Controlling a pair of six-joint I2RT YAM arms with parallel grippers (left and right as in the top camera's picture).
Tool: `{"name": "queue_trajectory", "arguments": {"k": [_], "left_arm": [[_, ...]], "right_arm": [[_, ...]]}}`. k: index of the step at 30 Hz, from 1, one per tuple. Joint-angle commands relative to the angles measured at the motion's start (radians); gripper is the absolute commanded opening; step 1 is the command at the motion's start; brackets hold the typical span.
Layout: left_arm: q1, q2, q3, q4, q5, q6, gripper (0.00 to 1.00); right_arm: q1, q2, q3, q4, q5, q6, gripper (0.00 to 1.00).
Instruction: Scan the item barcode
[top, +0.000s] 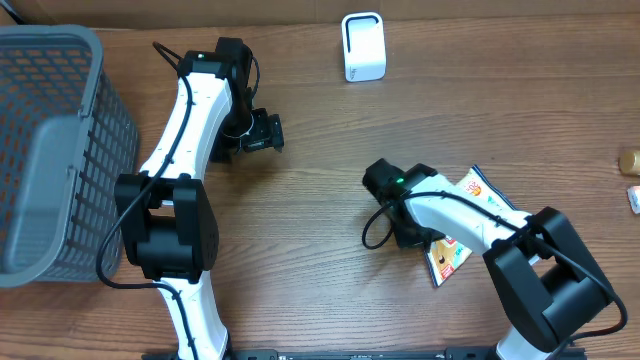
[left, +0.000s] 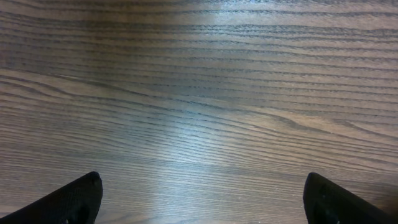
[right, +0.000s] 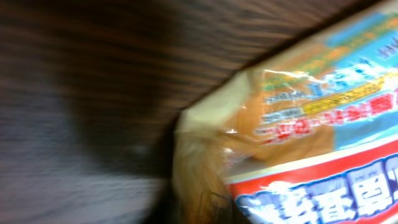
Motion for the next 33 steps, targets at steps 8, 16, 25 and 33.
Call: {"name": "queue_trajectory", "arguments": {"k": [8,16,25,33], "left_arm": [[0.012,0.006,0.012,0.001,0.0,0.013,0.95],[0.012,0.006,0.012,0.001,0.001,0.013,0.95],[0.012,0.006,0.012,0.002,0.0,0.013,0.95],[0.012,0.006,0.012,0.004,0.0,0.013,0.95]], "right_arm": [[-0.062,0.005,0.248,-0.113,-0.13,0.011,0.04],[-0.067,0.005,0.682,-0.299,-0.483,-0.105,0.04],[-0.109,0.006,0.825,-0.323,-0.931,-0.246,0.04],[-0.215,0.007,0.626,-0.201,-1.084,-0.283,0.04]]}}
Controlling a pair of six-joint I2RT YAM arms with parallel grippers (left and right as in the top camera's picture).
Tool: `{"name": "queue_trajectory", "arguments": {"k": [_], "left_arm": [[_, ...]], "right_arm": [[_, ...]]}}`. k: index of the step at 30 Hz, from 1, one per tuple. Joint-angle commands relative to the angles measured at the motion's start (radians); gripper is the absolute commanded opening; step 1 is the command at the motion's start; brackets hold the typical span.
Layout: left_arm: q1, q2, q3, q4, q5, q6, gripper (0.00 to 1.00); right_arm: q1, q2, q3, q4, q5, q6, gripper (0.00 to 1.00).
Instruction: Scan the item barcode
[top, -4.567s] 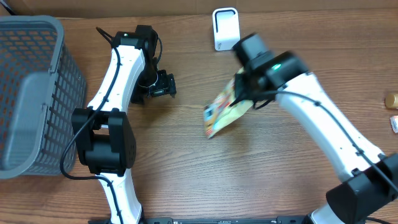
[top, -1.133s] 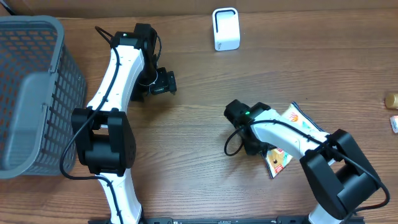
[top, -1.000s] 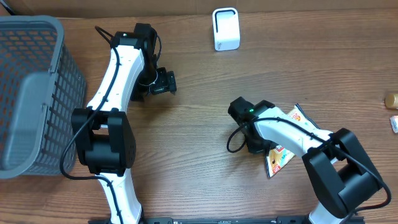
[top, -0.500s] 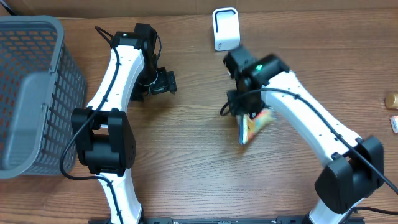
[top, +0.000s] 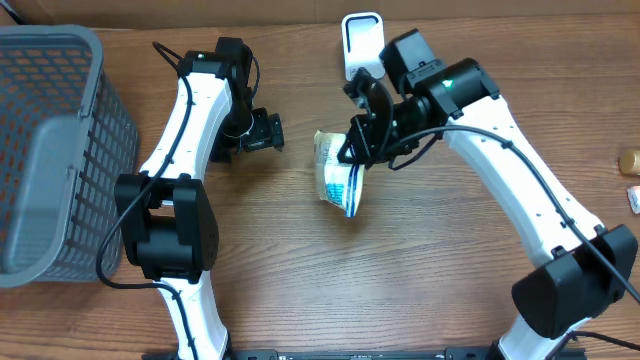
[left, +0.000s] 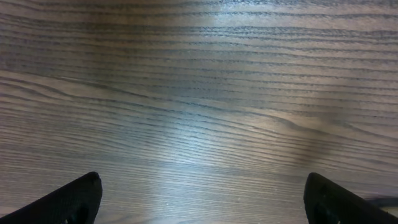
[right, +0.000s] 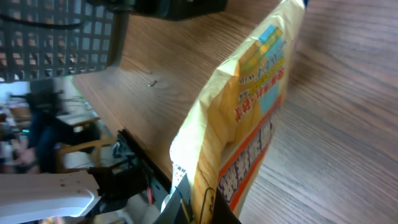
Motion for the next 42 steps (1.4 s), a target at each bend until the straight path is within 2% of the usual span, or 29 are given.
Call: {"name": "queue_trajectory", "arguments": {"k": [1,7,12,13,15,17,19,20,28,29,33,38,42], "left_arm": [[0.012,0.006,0.012,0.0,0.001,0.013,0.95],[0.012,0.006,0.012,0.0,0.001,0.013,0.95],[0.012,0.006,0.012,0.001,0.001,0.013,0.95],[0.012,0.006,0.012,0.001,0.001,0.013,0.95],[0.012,0.006,0.012,0.002,0.001,0.013,0.95],[0.012,0.006,0.012,0.002,0.001,0.013,0.95],[0.012,0.006,0.012,0.002,0.001,0.013,0.95],[0.012,0.006,0.012,0.002,0.001,0.013,0.95],[0.012,0.006,0.012,0.004,0.001,0.013,0.96],[0.012,0.006,0.012,0.004,0.001,0.013,0.96],[0.012,0.006,0.012,0.006,0.001,0.013,0.97],[0.012,0.006,0.012,0.013,0.002,0.012,0.97],[0.012,0.006,0.012,0.012,0.002,0.012,0.97]], "right_arm": [[-0.067,-0.008,-0.114,0.029,-0.091,-0.031,0.04],[-0.246,-0.008,-0.348,0.127,-0.038,-0.023,0.04],[-0.436,-0.008,-0.386,0.047,0.184,-0.019,0.04],[-0.463,-0.008,-0.383,0.029,0.193,-0.02,0.07],[-0.517,-0.008,-0.381,-0.003,0.211,-0.021,0.31],[-0.548,-0.008,-0.381,-0.029,0.233,-0.021,0.42],[-0.568,-0.008,-0.381,-0.051,0.269,-0.02,0.63],[-0.573,-0.008,-0.381,-0.061,0.283,-0.02,0.68],[-0.566,-0.008,-0.34,-0.087,0.297,-0.021,0.72],[-0.564,-0.008,-0.335,-0.087,0.301,-0.021,0.8],[-0.563,-0.008,-0.322,-0.045,0.307,-0.021,0.93],[-0.541,-0.008,-0.326,0.02,0.262,-0.038,0.9],[-0.46,-0.008,-0.338,0.01,0.299,-0.069,0.88]]}}
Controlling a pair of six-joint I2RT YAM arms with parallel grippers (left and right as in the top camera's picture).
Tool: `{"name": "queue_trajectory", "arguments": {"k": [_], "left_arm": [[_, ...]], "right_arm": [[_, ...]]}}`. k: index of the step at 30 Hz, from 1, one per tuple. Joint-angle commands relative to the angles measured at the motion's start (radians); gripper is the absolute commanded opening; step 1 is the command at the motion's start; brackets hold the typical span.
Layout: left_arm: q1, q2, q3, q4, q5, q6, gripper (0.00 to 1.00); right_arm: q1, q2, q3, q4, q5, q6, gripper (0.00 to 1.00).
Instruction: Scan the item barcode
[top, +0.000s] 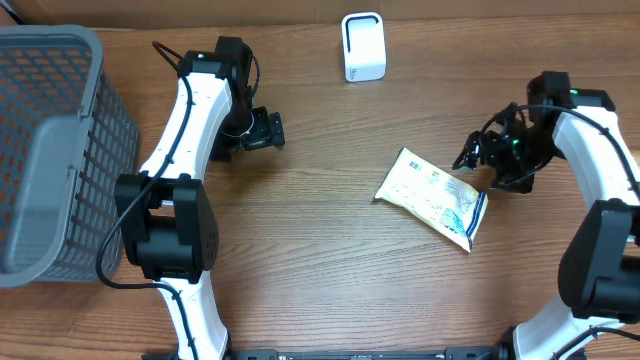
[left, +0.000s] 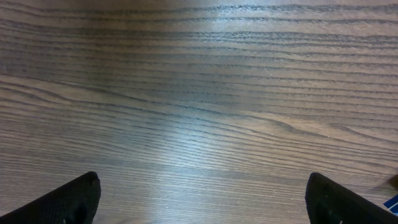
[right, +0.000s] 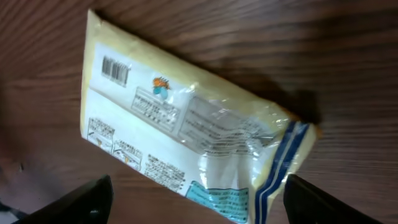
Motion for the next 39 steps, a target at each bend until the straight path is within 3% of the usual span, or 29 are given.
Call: {"name": "queue_trajectory", "arguments": {"k": [1,5,12,17,24,39], "left_arm": [[0.012,0.006,0.012,0.001,0.001,0.012,0.97],[0.012,0.006,0.012,0.001,0.001,0.012,0.97],[0.012,0.006,0.012,0.001,0.001,0.012,0.97],[0.012,0.006,0.012,0.002,0.0,0.013,0.97],[0.012,0.006,0.012,0.005,0.0,0.013,0.97],[0.012,0.006,0.012,0.005,0.0,0.013,0.97]], "right_arm": [[0.1,-0.013,0.012,-0.003,0.037,-0.025,0.88],[0.241,-0.013,0.014,0.014,0.195,0.051,1.0],[0.562,-0.013,0.014,0.028,0.587,0.208,1.0],[0.669,-0.013,0.013,0.042,0.648,0.212,1.0],[0.737,0.002,0.007,0.063,0.677,0.212,1.0],[0.743,0.148,0.0,0.068,0.752,0.204,1.0]]}}
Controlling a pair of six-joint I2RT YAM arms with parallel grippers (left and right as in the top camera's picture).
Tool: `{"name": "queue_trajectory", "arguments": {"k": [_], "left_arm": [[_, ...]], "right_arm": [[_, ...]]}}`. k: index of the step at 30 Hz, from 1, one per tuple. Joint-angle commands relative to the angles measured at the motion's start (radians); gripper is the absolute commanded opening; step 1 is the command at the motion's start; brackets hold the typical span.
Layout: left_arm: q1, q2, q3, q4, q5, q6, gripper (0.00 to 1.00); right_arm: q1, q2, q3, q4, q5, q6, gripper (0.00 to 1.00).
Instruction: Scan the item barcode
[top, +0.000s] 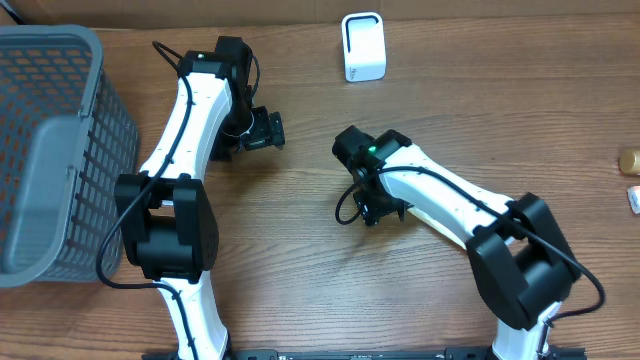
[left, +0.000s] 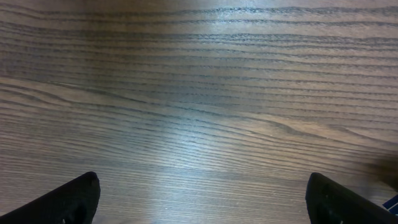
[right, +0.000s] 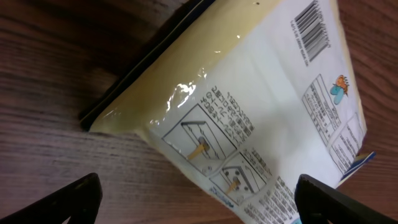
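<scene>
The item is a pale yellow and white packet (right: 261, 112) lying back side up on the wood, with its barcode (right: 314, 28) showing at the top. My right gripper (right: 198, 200) is open just above it, the fingertips wide apart on either side. In the overhead view the right gripper (top: 378, 208) is at mid-table and the packet does not show there. The white scanner (top: 362, 46) stands at the back edge. My left gripper (top: 268, 131) is open over bare wood (left: 199, 112), far from the packet.
A grey mesh basket (top: 50, 150) fills the left side of the table. A small brown object (top: 628, 160) and a white one (top: 634, 198) lie at the right edge. A blue corner (left: 392, 203) shows at the lower right of the left wrist view.
My right arm was at the table's right side, away from the packet. It is now at mid-table, open close over the packet. The packet no longer shows in the overhead view. The left arm is unchanged.
My right gripper was first down on the packet, which lay at the right with its printed face up. Then it held the packet up in front of the scanner. Then the packet lay barcode side up at mid-right, let go. Now the open gripper is over it again.
</scene>
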Motion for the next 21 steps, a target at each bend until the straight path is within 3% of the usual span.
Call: {"name": "queue_trajectory", "arguments": {"k": [1,4,6,8,13,15,21], "left_arm": [[0.012,0.006,0.012,0.001,0.0,0.013,0.97],[0.012,0.006,0.012,0.002,0.0,0.013,0.97],[0.012,0.006,0.012,0.003,0.0,0.013,0.97],[0.012,0.006,0.012,0.002,0.0,0.013,0.97],[0.012,0.006,0.012,0.001,0.0,0.013,0.97],[0.012,0.006,0.012,0.001,0.001,0.013,0.98],[0.012,0.006,0.012,0.0,0.001,0.013,0.97]], "right_arm": [[0.005,0.034,0.0,0.011,0.034,0.0,1.0],[0.005,0.063,-0.001,0.033,0.043,-0.003,0.98],[0.004,0.081,-0.001,0.035,0.061,-0.003,0.9],[0.004,0.104,-0.001,0.047,0.066,-0.003,0.76],[0.004,0.118,-0.001,0.076,0.109,-0.003,0.75],[0.002,0.119,-0.001,0.092,0.114,-0.003,0.69],[-0.034,0.119,-0.001,0.129,0.119,0.0,0.07]]}}
